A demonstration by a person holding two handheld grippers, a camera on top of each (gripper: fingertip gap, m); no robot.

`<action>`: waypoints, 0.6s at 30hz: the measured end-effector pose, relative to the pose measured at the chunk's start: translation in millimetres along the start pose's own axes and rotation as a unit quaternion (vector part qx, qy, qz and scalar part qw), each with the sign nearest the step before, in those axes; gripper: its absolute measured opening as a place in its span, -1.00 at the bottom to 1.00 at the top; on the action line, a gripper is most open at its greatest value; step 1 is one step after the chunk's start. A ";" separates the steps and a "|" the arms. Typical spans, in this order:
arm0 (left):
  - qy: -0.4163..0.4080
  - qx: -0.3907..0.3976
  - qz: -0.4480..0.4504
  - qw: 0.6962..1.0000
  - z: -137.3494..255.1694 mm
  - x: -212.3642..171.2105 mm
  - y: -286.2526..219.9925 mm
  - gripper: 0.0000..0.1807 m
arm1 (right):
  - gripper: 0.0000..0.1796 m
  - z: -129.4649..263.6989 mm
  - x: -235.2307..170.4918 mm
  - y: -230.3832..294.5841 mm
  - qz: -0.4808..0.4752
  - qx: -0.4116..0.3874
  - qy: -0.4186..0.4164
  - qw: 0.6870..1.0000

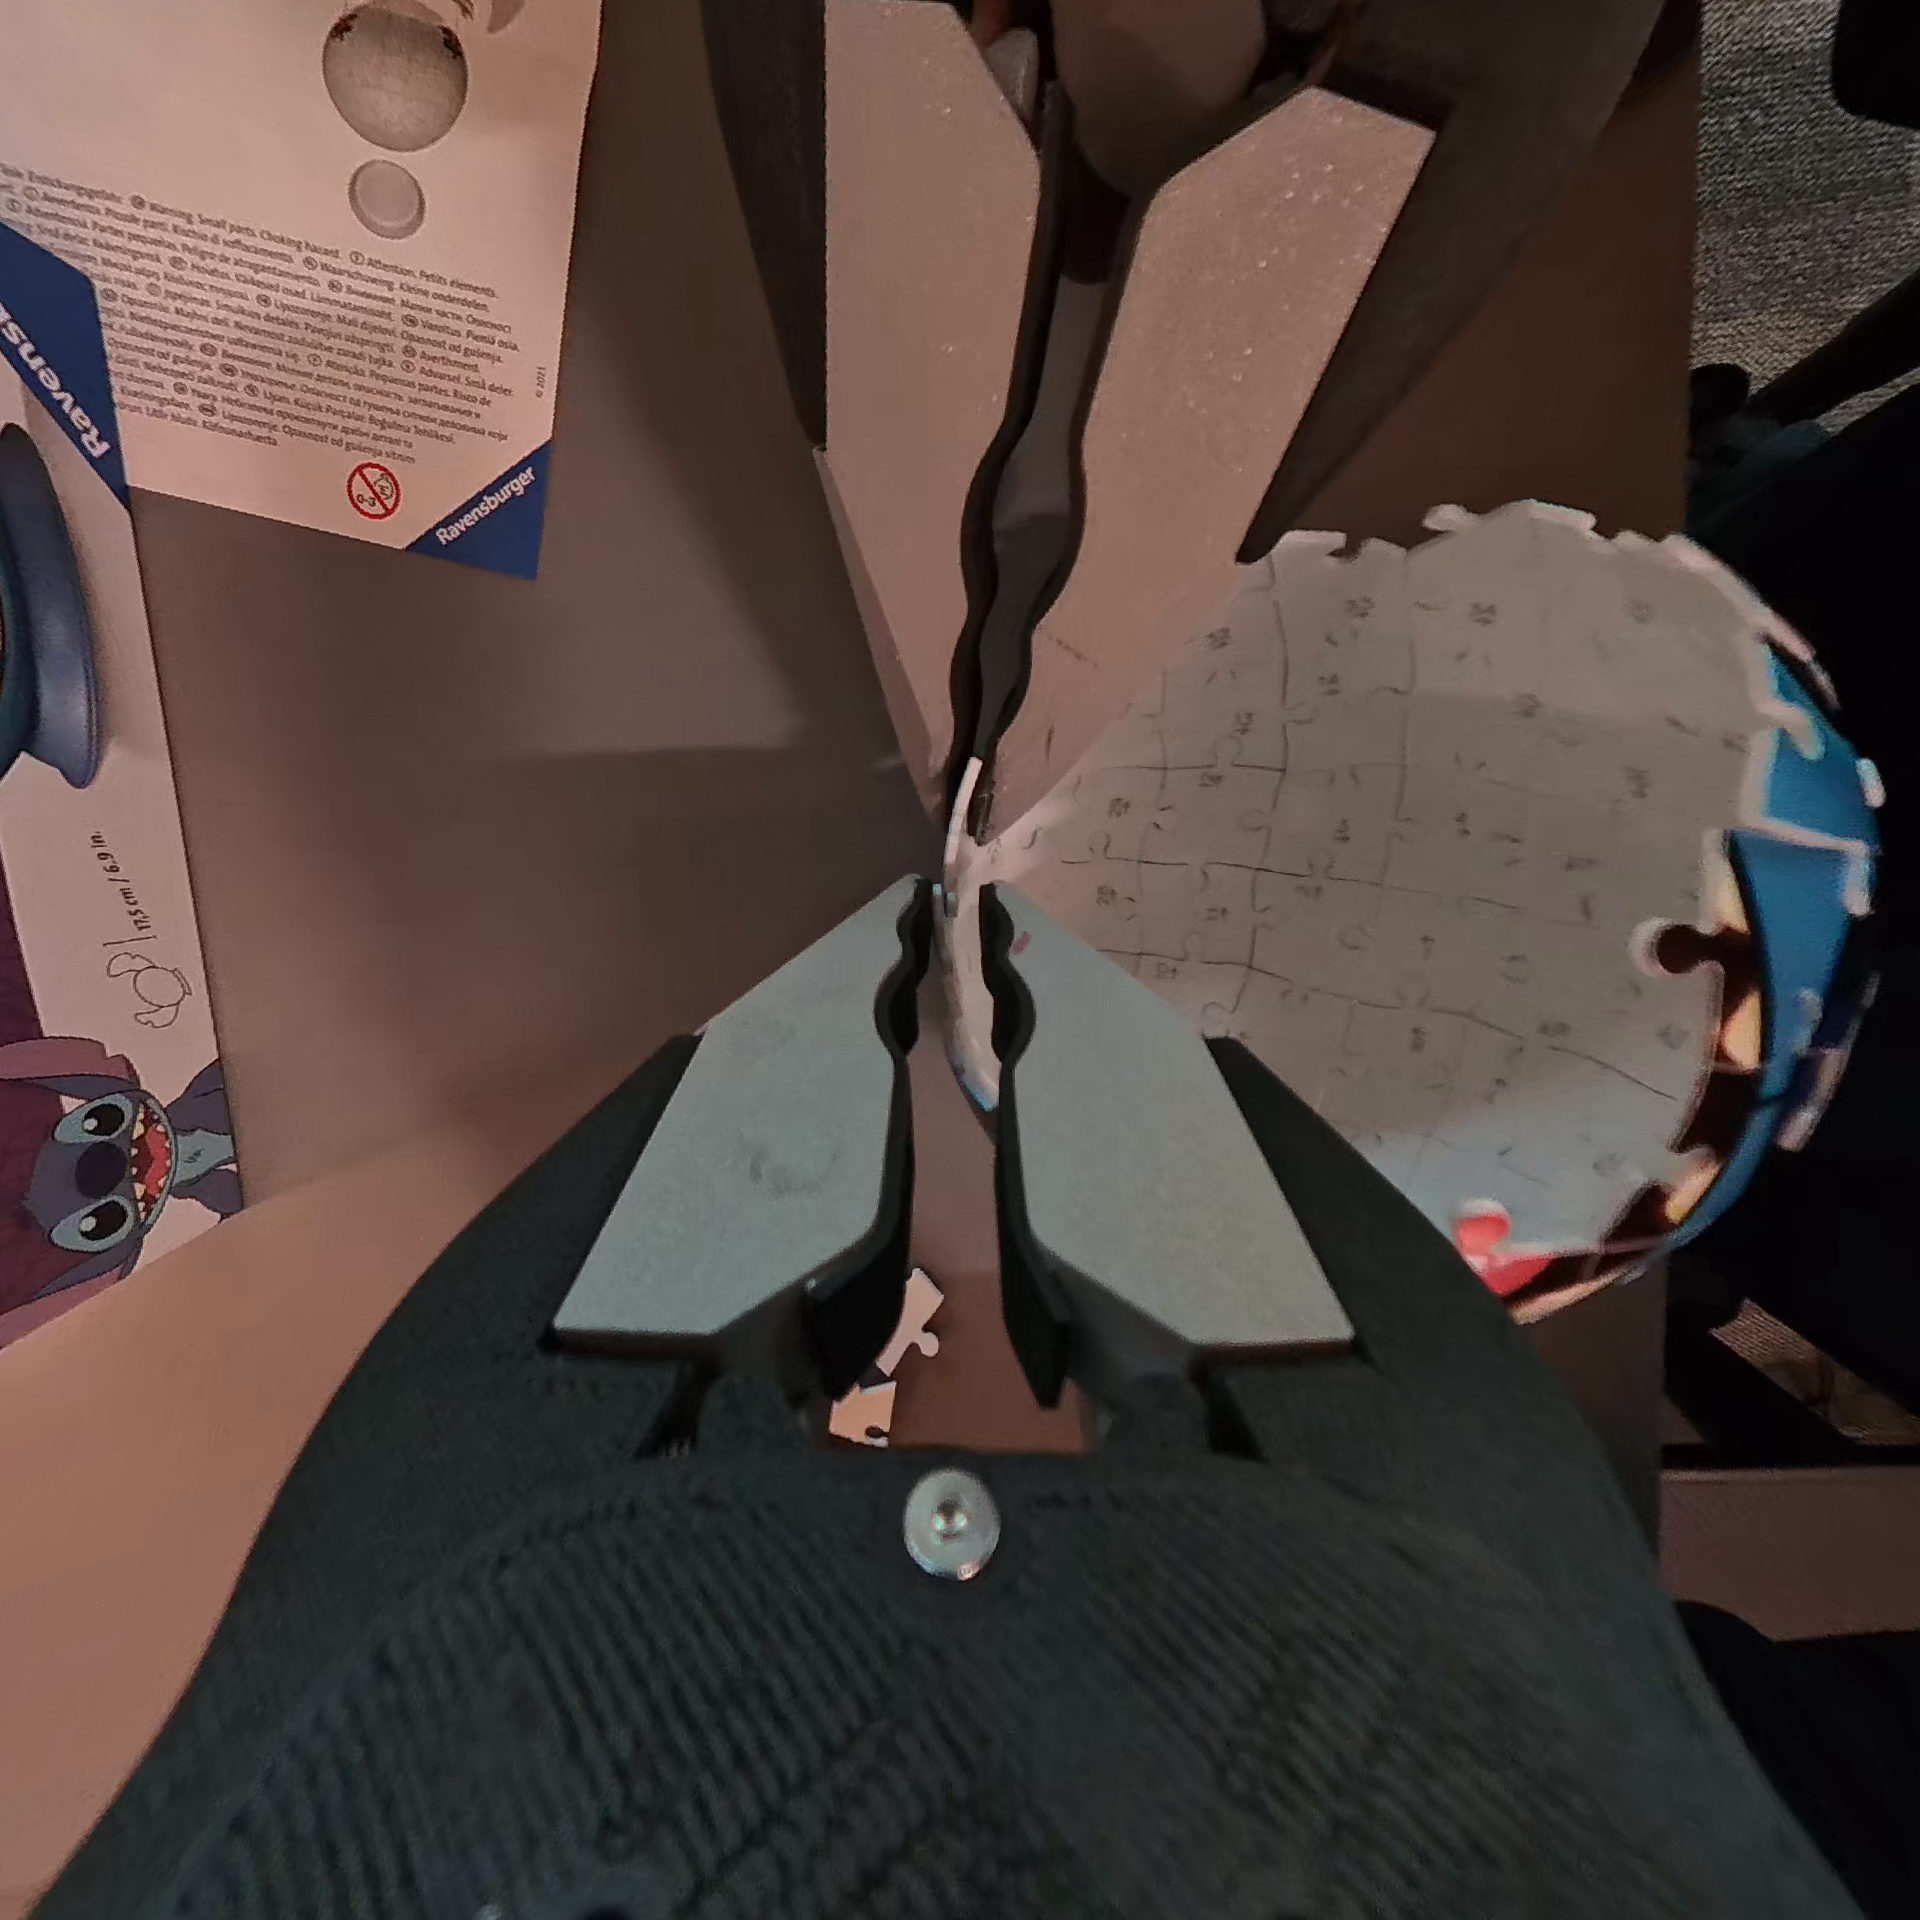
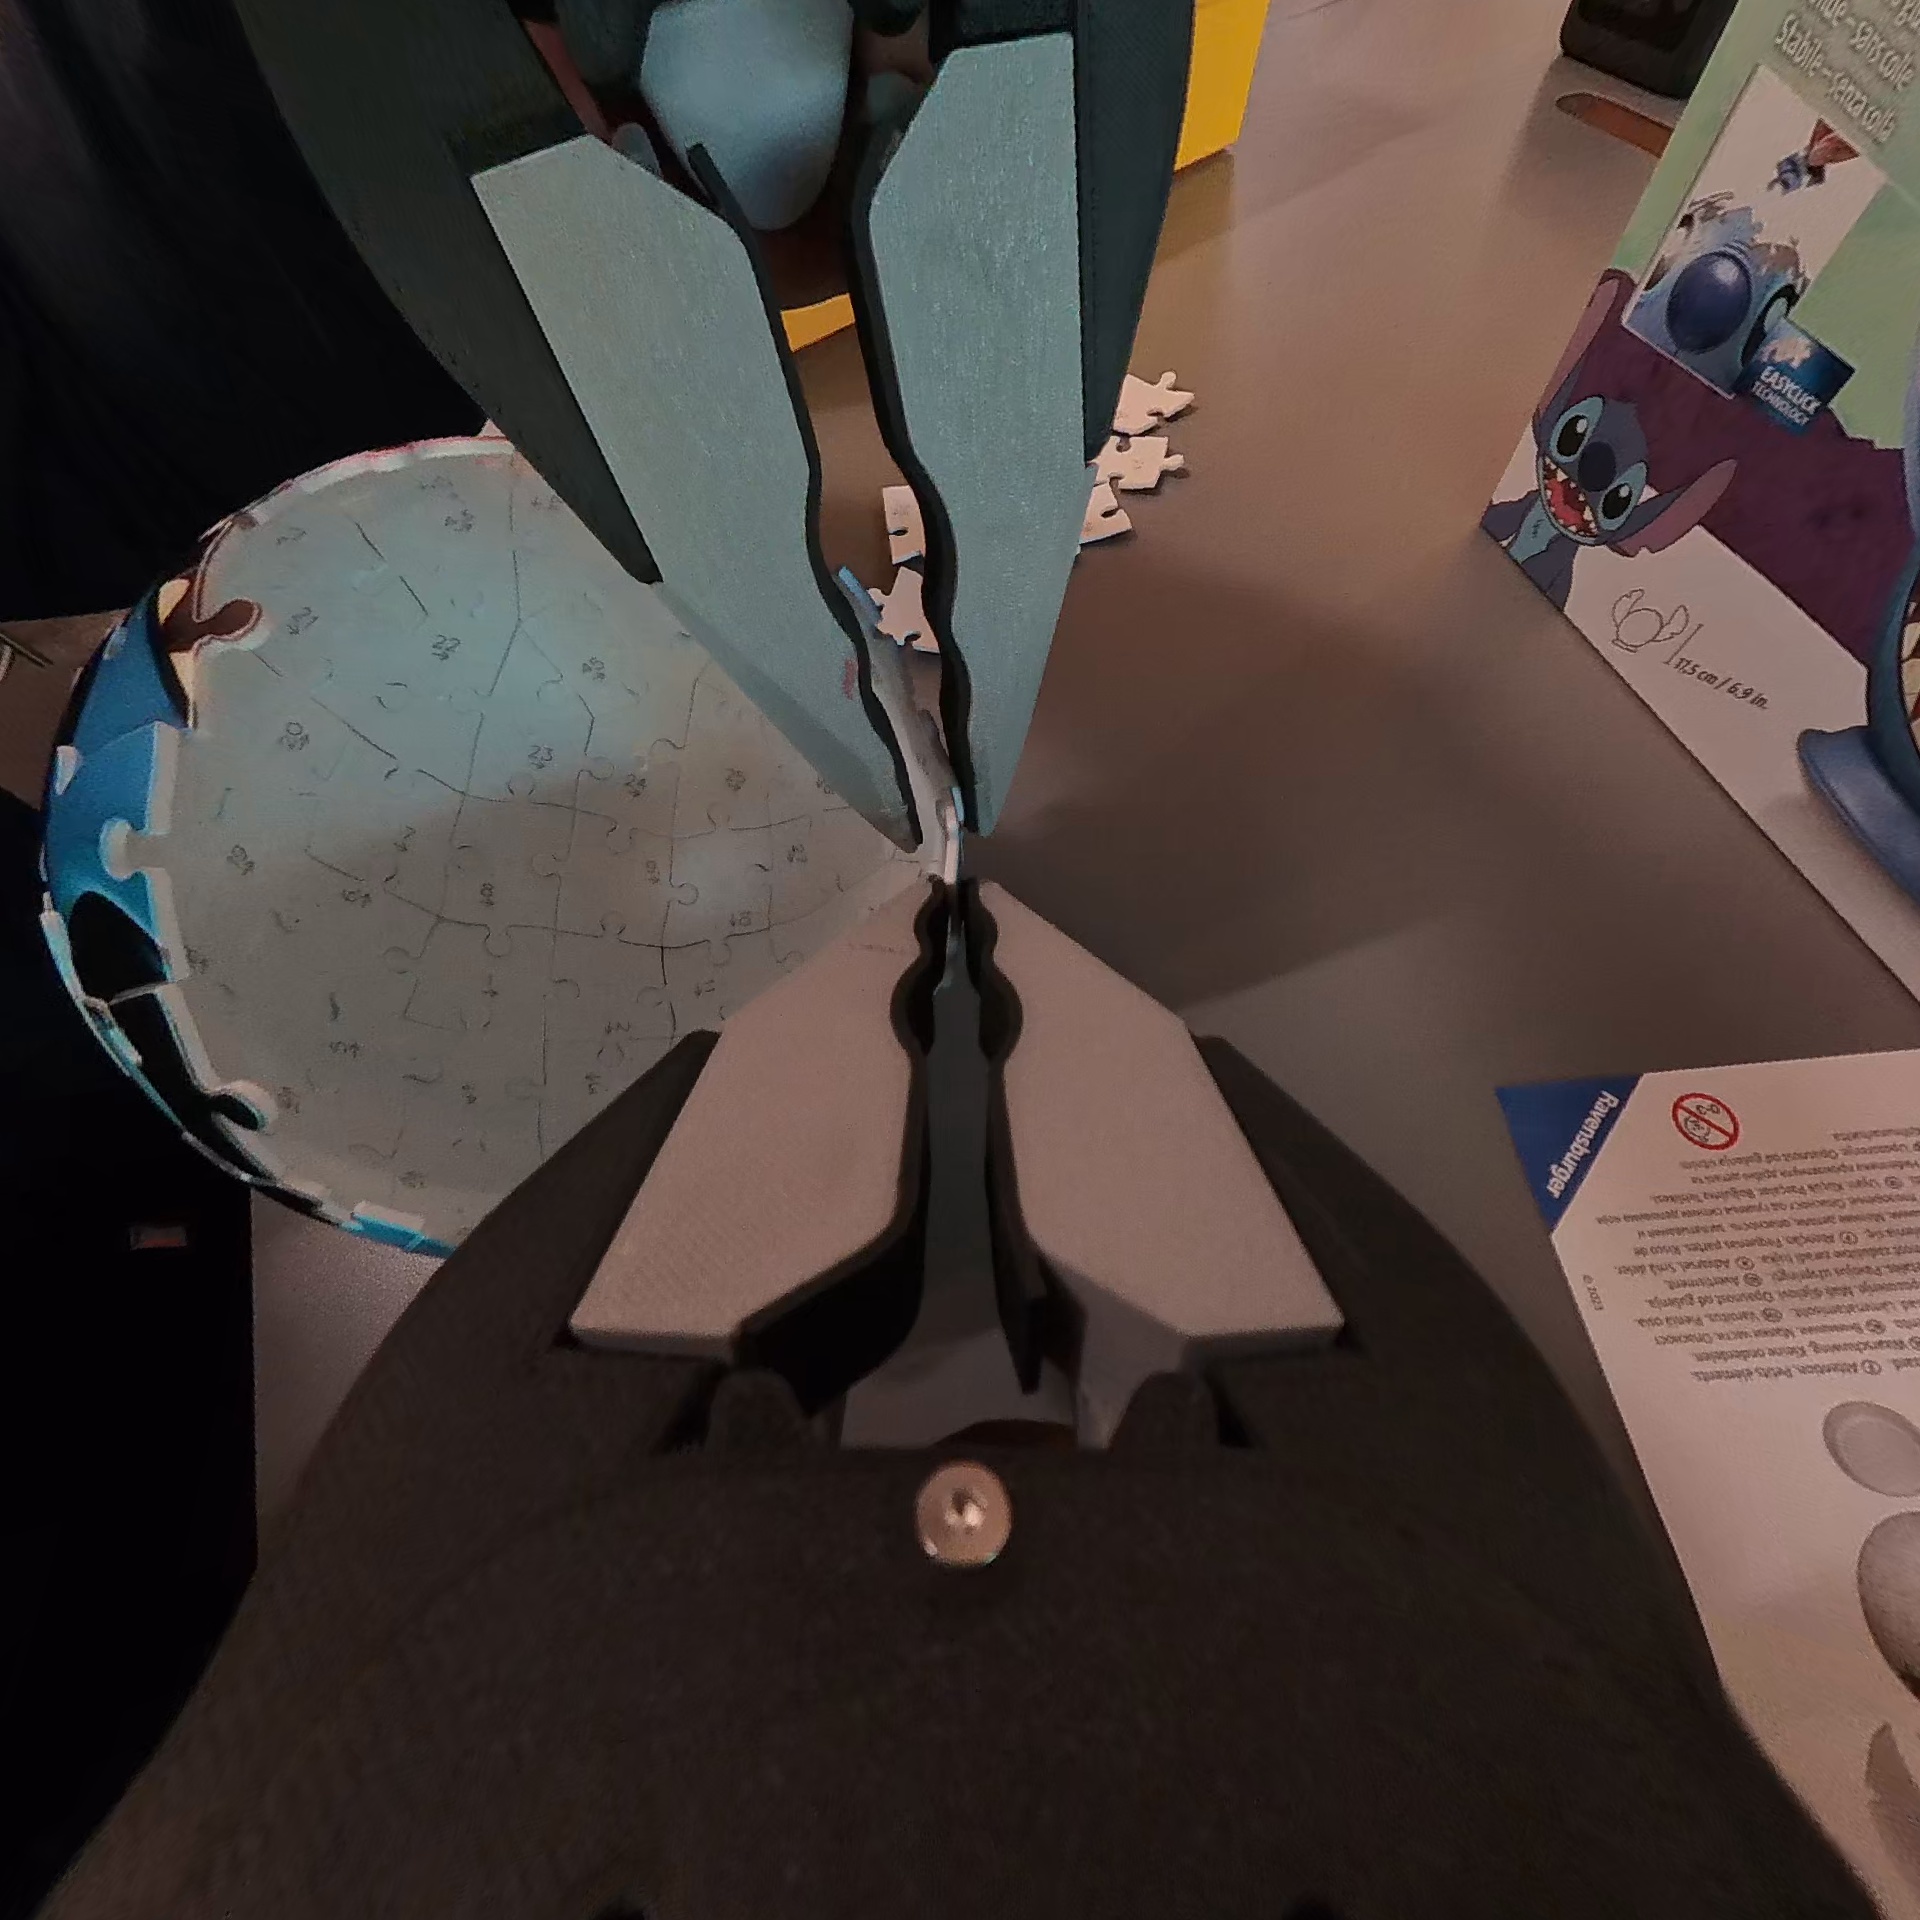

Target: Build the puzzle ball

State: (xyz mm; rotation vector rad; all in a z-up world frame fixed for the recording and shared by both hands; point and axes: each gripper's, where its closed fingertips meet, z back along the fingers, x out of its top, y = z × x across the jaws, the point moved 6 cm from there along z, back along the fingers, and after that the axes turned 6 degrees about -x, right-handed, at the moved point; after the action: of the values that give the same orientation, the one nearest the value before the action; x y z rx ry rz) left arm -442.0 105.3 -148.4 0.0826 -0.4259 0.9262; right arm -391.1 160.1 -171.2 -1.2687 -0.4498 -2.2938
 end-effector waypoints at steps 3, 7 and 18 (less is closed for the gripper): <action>0.000 -0.001 0.000 1.000 1.0 -0.7 -0.1 -0.92 | -1.00 -0.3 -0.2 0.0 -0.002 0.001 0.000 1.000; -0.012 -0.003 0.002 1.000 4.5 -0.1 0.5 -0.93 | -1.00 -0.5 0.0 -0.1 0.000 -0.002 -0.001 1.000; -0.010 0.006 0.002 1.000 2.6 1.7 2.3 -0.97 | -0.98 -1.6 -1.9 -2.4 -0.021 0.011 0.002 1.000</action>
State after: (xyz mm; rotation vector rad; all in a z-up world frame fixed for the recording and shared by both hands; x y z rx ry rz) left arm -443.8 107.4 -145.6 0.1014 -0.4393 0.9323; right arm -392.7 161.8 -173.8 -1.2547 -0.5035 -2.3185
